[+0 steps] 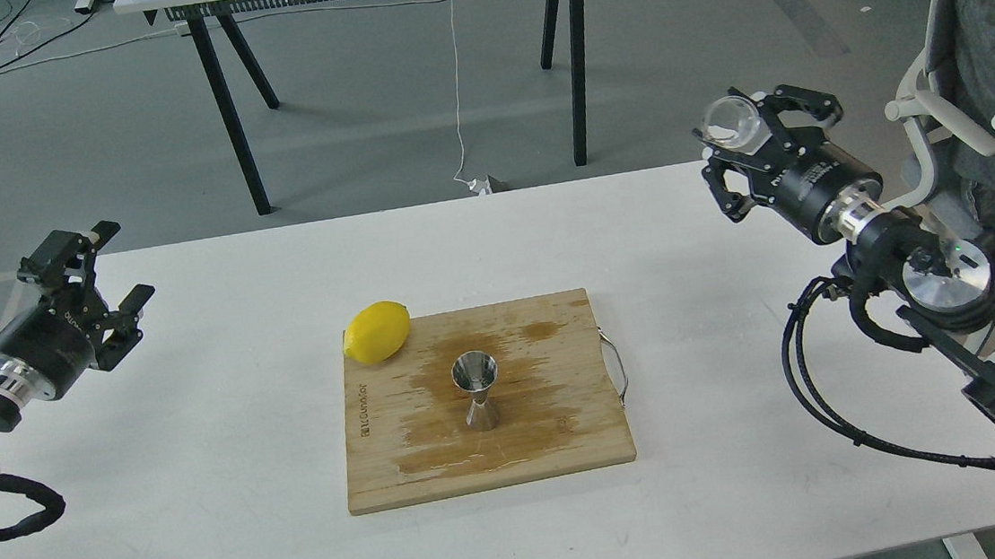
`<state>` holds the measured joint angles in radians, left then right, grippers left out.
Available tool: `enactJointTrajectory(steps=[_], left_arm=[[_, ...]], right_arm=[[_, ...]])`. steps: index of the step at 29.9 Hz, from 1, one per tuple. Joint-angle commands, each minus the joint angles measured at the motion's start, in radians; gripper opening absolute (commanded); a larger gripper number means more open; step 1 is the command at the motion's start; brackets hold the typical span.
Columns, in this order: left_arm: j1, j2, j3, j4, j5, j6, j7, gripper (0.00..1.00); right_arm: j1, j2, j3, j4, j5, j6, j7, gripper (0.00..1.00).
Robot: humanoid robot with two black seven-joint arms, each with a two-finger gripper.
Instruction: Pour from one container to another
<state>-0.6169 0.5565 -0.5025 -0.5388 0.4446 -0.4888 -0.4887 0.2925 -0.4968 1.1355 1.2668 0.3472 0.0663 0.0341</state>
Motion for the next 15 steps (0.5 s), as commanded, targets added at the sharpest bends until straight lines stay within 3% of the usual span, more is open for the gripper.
enactJointTrajectory(steps=[1,8,15], left_arm=[[0.0,-0.004,-0.005,-0.001,0.0,0.0,0.0,0.99],[-0.001,-0.027,-0.004,-0.001,0.002,0.0,0.0,0.99],[-0.001,-0.024,-0.004,-0.001,0.0,0.0,0.0,0.99]], right_arm=[[-0.172,0.058,0.174,-0.015,0.065,-0.014,0.0,0.25],[-0.283,0.158,0.257,-0.055,0.168,-0.109,0.006,0.25],[-0.254,0.244,0.273,-0.095,0.168,-0.287,0.015,0.25]])
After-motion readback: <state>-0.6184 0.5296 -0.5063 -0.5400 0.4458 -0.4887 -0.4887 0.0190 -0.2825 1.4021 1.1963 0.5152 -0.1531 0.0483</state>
